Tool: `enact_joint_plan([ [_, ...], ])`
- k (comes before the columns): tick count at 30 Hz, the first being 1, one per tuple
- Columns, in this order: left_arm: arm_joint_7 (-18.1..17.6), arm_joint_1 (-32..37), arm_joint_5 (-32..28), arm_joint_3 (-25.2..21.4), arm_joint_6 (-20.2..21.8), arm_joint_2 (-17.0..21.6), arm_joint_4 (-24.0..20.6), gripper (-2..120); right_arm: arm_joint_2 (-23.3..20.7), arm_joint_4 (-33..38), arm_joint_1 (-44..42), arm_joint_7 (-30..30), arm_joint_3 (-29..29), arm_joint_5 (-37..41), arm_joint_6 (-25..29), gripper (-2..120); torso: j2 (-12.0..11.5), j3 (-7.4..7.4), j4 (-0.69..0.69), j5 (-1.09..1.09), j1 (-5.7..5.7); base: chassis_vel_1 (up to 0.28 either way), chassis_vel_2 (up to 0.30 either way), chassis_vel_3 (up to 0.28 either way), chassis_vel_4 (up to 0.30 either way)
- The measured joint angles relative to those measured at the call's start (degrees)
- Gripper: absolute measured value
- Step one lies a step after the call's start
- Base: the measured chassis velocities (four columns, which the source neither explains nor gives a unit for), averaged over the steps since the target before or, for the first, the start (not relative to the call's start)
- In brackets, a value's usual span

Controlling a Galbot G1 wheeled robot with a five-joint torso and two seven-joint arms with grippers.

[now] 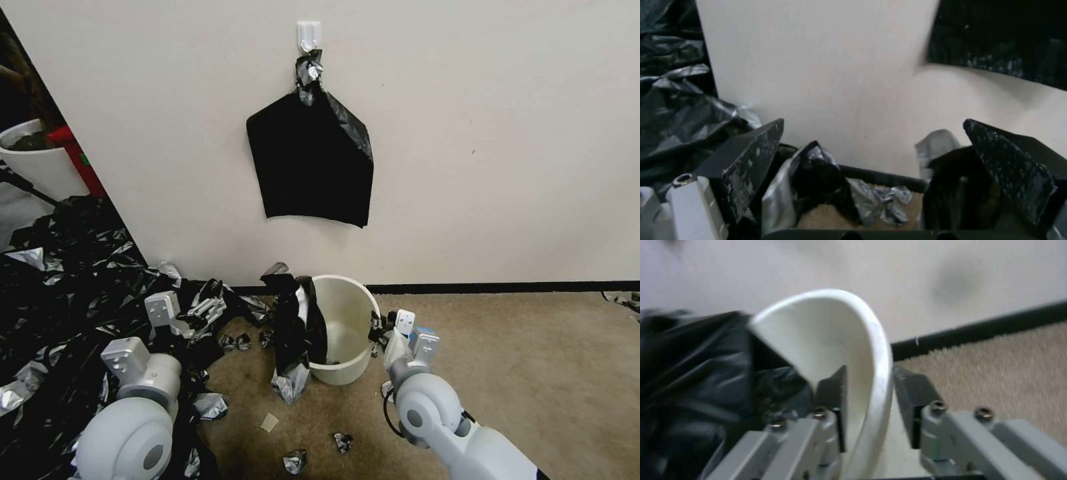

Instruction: Place a trash bag onto the trash bin.

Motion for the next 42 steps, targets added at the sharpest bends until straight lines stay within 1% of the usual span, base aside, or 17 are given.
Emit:
enact_joint_plan([
  [1,-0.1,0.1,0.0,-0.2,0.0,-0.1,0.1,100,-0.5,0.3,-0.2,-1.1,0.2,-0.9,-0.3,33,0.0,0.0,0.0,0.0,0.0,0.0,0.0,0.0,0.0],
  [2,-0.1,0.1,0.0,-0.2,0.0,-0.1,0.1,100,-0.5,0.3,-0.2,-1.1,0.2,-0.9,-0.3,33,0.0,0.0,0.0,0.0,0.0,0.0,0.0,0.0,0.0],
  [3,-0.4,0.3,0.0,-0.4,0.0,-0.2,0.2,100,-1.3,0.9,-0.3,-2.4,0.6,-1.4,-1.6,40,0.0,0.0,0.0,0.0,0.0,0.0,0.0,0.0,0.0],
  [7,-0.8,0.7,0.0,-0.7,0.0,-0.6,0.3,100,-2.8,1.8,-0.1,-3.2,0.9,-1.0,-5.4,52,0.0,0.0,0.0,0.0,0.0,0.0,0.0,0.0,0.0],
  [10,-1.0,1.5,0.1,-1.0,0.0,-1.5,0.1,100,-4.4,1.8,0.9,-3.3,1.2,-0.6,-9.3,67,0.0,0.01,0.0,0.0,0.0,0.0,0.0,0.0,0.0],
  [11,-1.0,1.5,0.1,-1.0,0.0,-1.5,0.1,100,-4.4,1.8,0.9,-3.3,1.2,-0.6,-9.3,67,0.0,0.01,0.0,0.0,0.0,0.0,0.0,0.0,0.0],
  [14,-1.1,2.5,0.3,-2.1,0.0,-2.0,-0.6,100,-5.4,2.5,1.5,-4.1,2.6,-2.6,-10.3,82,0.0,0.01,0.0,0.01,0.0,0.0,0.0,0.0,0.0],
  [15,-1.1,2.5,0.3,-2.1,0.0,-2.0,-0.6,100,-5.4,2.5,1.5,-4.1,2.6,-2.6,-10.3,82,0.0,0.01,0.0,0.01,0.0,0.0,0.0,0.0,0.0],
  [19,-1.3,3.0,0.3,-4.0,0.1,-2.0,-1.0,100,-5.5,5.0,1.6,-7.1,5.3,-13.3,-6.8,97,0.0,0.01,0.0,0.0,0.0,0.0,0.0,0.0,0.0],
  [22,-1.3,2.7,0.2,-5.0,-0.1,-1.9,-0.7,100,-5.2,7.9,1.8,-9.5,5.3,-13.9,-4.4,100,0.0,0.0,0.0,-0.01,0.0,0.0,0.0,0.0,0.0],
  [26,0.0,1.5,-0.1,-5.9,-1.5,-2.2,1.0,100,-3.7,11.4,2.0,-10.3,1.5,-4.2,-5.7,100,0.0,0.0,0.0,-0.02,0.0,0.0,0.0,0.0,0.0],
  [29,0.8,0.7,-0.3,-6.3,-2.1,-2.7,2.0,100,0.2,7.9,3.1,-9.9,-2.4,-1.4,-7.5,100,0.0,0.0,0.0,-0.02,0.0,0.0,0.0,0.0,0.0],
  [34,0.9,0.7,-0.4,-6.3,-2.2,-2.9,2.0,100,4.4,2.7,4.8,-7.1,-3.6,-2.0,-9.2,96,0.0,0.01,0.01,-0.01,0.0,0.0,0.0,0.0,0.0],
  [36,0.9,0.4,-0.4,-6.1,-2.2,-2.7,2.3,100,6.8,-0.7,6.1,-5.8,-3.9,-1.5,-9.9,87,0.0,0.01,0.01,-0.01,0.0,0.0,0.0,0.0,0.0],
  [37,0.9,0.4,-0.4,-6.1,-2.2,-2.7,2.3,100,6.8,-0.7,6.1,-5.8,-3.9,-1.5,-9.9,87,0.0,0.01,0.01,-0.01,0.0,0.0,0.0,0.0,0.0],
  [40,0.9,-1.4,-0.7,-5.4,-1.9,-1.8,4.0,100,8.3,-2.3,7.0,-7.1,-4.0,3.0,-8.4,70,0.0,0.01,0.0,-0.02,0.0,0.0,0.0,0.0,0.0],
  [42,0.9,-2.1,-0.8,-5.0,-1.7,-1.5,4.8,100,8.8,-2.9,7.4,-7.7,-4.0,3.9,-7.9,65,0.0,0.01,0.0,-0.01,0.0,0.0,0.0,0.0,0.0],
])
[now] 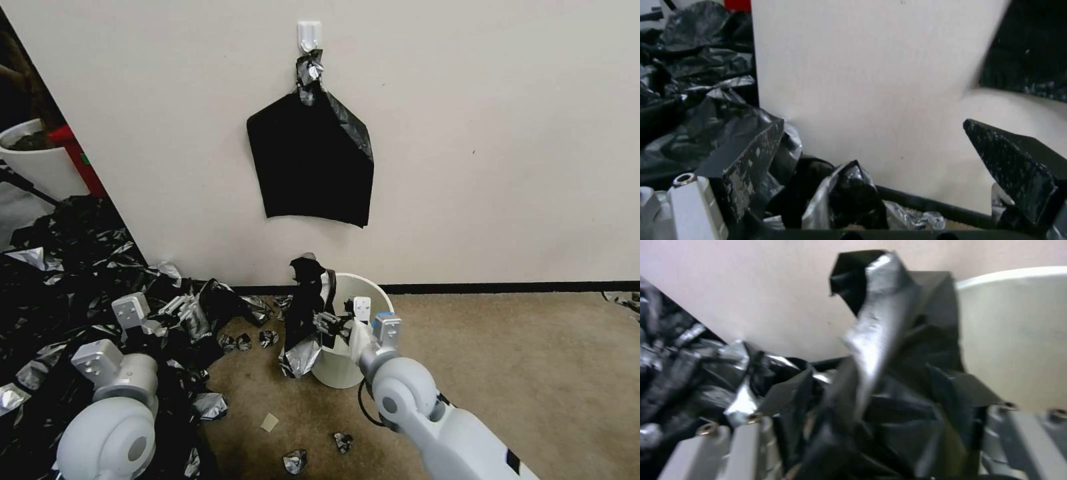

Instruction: Place a trash bag onto the trash bin.

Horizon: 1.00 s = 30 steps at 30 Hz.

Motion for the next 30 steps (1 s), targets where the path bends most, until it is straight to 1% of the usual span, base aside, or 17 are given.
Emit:
enact_joint_plan([
  [2,0.0,-1.8,-0.2,1.2,0.5,0.6,1.7,100,0.9,-1.0,0.8,-0.6,0.2,1.5,0.2,56,0.0,0.0,0.0,0.0,0.0,0.0,0.0,0.0,0.0],
  [3,0.0,-1.8,-0.2,1.2,0.5,0.6,1.7,100,0.9,-1.0,0.8,-0.6,0.2,1.5,0.2,56,0.0,0.0,0.0,0.0,0.0,0.0,0.0,0.0,0.0],
  [5,0.0,-4.2,-0.6,3.1,0.9,1.4,4.3,100,1.8,-2.1,1.5,-1.1,0.5,2.6,-0.1,44,0.0,0.0,0.01,0.01,0.0,0.0,0.0,0.0,0.0],
  [6,0.0,-4.2,-0.6,3.1,0.9,1.4,4.3,100,1.8,-2.1,1.5,-1.1,0.5,2.6,-0.1,44,0.0,0.0,0.01,0.01,0.0,0.0,0.0,0.0,0.0],
  [7,0.2,-5.9,-1.1,4.5,1.0,1.9,5.9,100,2.0,-2.4,1.7,-1.5,0.7,2.6,-0.4,41,0.0,0.0,0.01,0.0,0.0,0.0,0.0,0.0,0.0],
  [8,0.7,-7.4,-1.6,5.7,1.1,2.2,7.4,100,2.1,-2.7,1.7,-1.8,0.9,2.0,-0.8,34,0.0,0.0,0.01,0.0,0.0,0.0,0.0,0.0,0.0],
  [10,2.5,-10.2,-2.6,7.9,1.2,2.6,9.7,100,2.2,-3.0,1.7,-1.8,1.0,0.7,-1.2,26,0.0,0.0,0.0,0.0,0.0,0.0,0.0,0.0,0.0],
  [11,2.5,-10.2,-2.6,7.9,1.2,2.6,9.7,100,2.2,-3.0,1.7,-1.8,1.0,0.7,-1.2,26,0.0,0.0,0.0,0.0,0.0,0.0,0.0,0.0,0.0],
  [14,5.8,-14.6,-3.7,11.1,1.2,2.5,13.1,100,2.8,-3.8,1.4,-1.8,1.6,-0.4,-1.3,12,0.0,0.0,-0.01,0.01,0.0,0.0,0.0,0.0,0.0],
  [15,5.8,-14.6,-3.7,11.1,1.2,2.5,13.1,100,2.8,-3.8,1.4,-1.8,1.6,-0.4,-1.3,12,0.0,0.0,-0.01,0.01,0.0,0.0,0.0,0.0,0.0],
  [17,7.3,-17.1,-5.1,13.2,1.4,2.1,15.4,100,3.1,-4.2,1.1,-1.8,2.3,-0.8,-1.0,2,0.0,0.0,0.0,0.02,0.0,0.0,0.0,0.0,0.0],
  [19,7.7,-18.1,-5.6,14.1,1.8,2.0,16.4,100,3.1,-4.3,1.0,-2.0,2.7,-1.0,-0.6,0,0.0,0.0,0.0,0.01,0.0,0.0,0.0,0.0,0.0],
  [24,9.2,-20.2,-7.3,17.7,3.2,1.7,19.0,100,2.2,-4.9,-0.4,-4.2,4.5,-4.0,2.3,5,0.0,0.0,0.0,0.02,0.0,0.0,0.0,0.0,0.0],
  [25,9.2,-20.2,-7.3,17.7,3.2,1.7,19.0,100,2.2,-4.9,-0.4,-4.2,4.5,-4.0,2.3,5,0.0,0.0,0.0,0.02,0.0,0.0,0.0,0.0,0.0],
  [27,11.8,-20.7,-7.4,19.8,3.7,1.7,19.6,100,1.6,-4.5,-1.2,-4.4,5.2,-5.2,2.7,5,0.0,0.0,0.0,0.02,0.0,0.0,0.0,0.0,0.0],
  [28,11.8,-20.7,-7.4,19.8,3.7,1.7,19.6,100,1.6,-4.5,-1.2,-4.4,5.2,-5.2,2.7,5,0.0,0.0,0.0,0.02,0.0,0.0,0.0,0.0,0.0],
  [30,13.7,-21.4,-7.1,22.3,3.9,1.7,20.1,100,1.3,-4.0,-2.0,-4.4,5.8,-6.3,2.8,4,0.0,0.0,0.01,0.02,0.0,0.0,0.0,0.0,0.0],
])
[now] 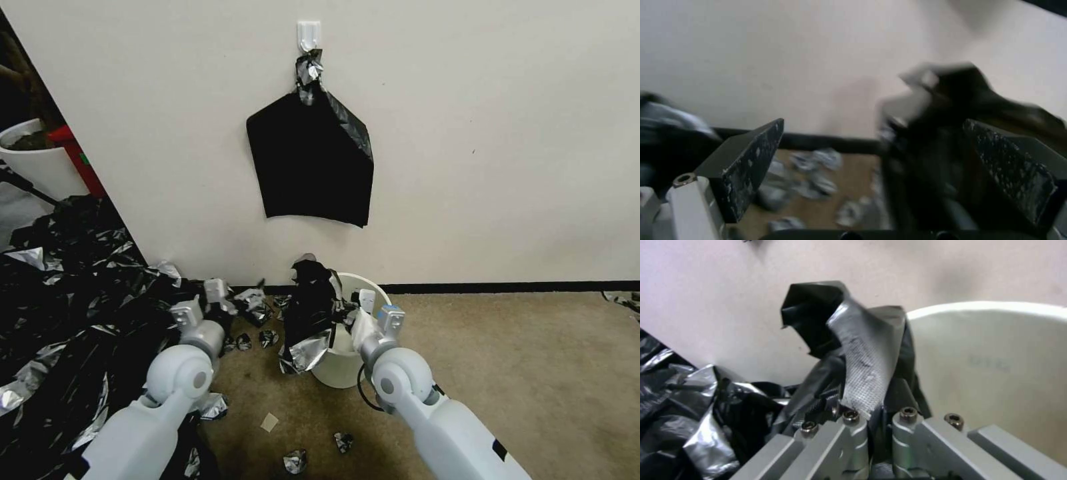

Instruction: Place a trash bag onto the trash bin.

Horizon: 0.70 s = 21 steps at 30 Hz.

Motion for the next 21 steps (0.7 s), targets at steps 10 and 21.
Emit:
enact_joint_plan([
  [10,-2.0,-8.8,3.1,11.0,2.0,-3.5,7.0,100,-0.5,0.3,-2.1,-0.5,1.9,-4.7,1.1,0,0.0,0.0,-0.01,-0.01,0.0,0.0,0.0,0.0,0.0],
  [21,-5.8,-16.9,4.7,15.9,7.2,-7.3,15.1,95,-0.3,-0.1,-3.2,-1.7,2.7,-8.3,1.8,0,0.0,0.0,-0.01,-0.01,0.0,0.0,0.0,0.0,0.0],
])
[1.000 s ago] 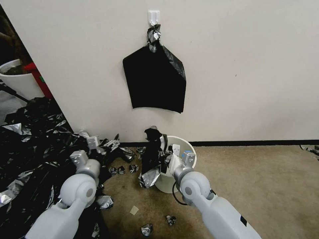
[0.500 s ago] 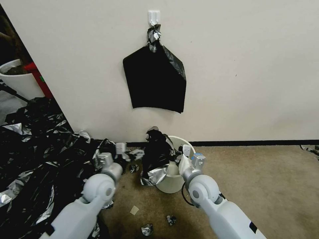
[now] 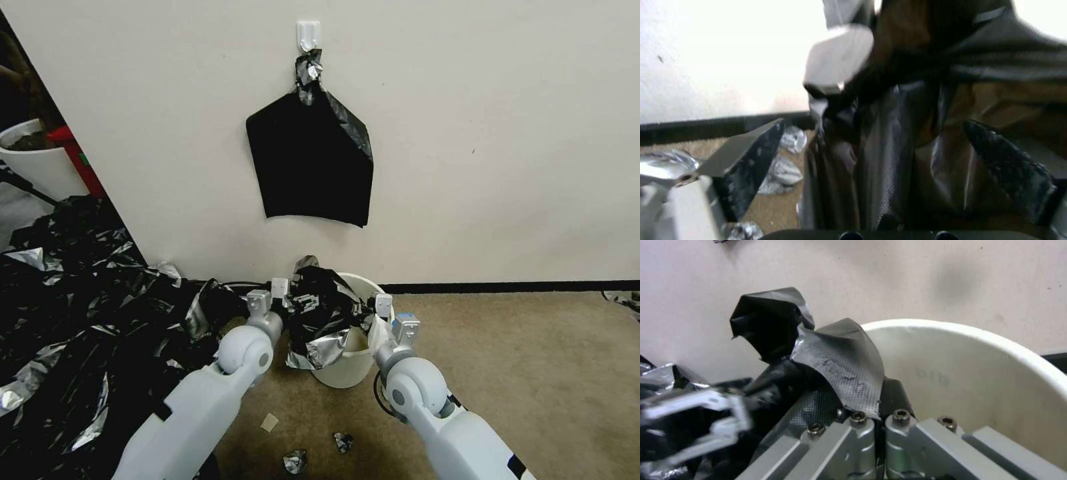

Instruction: Place a trash bag onto the trash bin.

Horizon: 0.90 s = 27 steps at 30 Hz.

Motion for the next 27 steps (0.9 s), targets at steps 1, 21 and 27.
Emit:
enact_joint_plan([
  [1,-0.4,-0.4,0.0,0.3,1.4,-0.4,0.6,91,0.1,0.0,-0.1,-0.2,0.0,-0.3,0.0,0,0.0,0.0,0.0,0.0,0.0,0.0,0.0,0.0,0.0],
  [21,-2.5,-0.6,-2.1,-1.3,16.8,0.1,-1.7,19,-0.3,-2.0,-0.2,-2.1,0.5,-6.6,4.8,0,0.0,0.0,0.01,-0.01,0.0,0.0,0.0,0.0,0.0],
  [27,1.8,1.9,-0.2,-3.1,16.2,4.1,-6.0,3,-1.7,-2.0,-0.6,-7.4,2.0,-13.0,9.9,0,0.0,0.0,-0.01,-0.01,0.0,0.0,0.0,0.0,0.0],
])
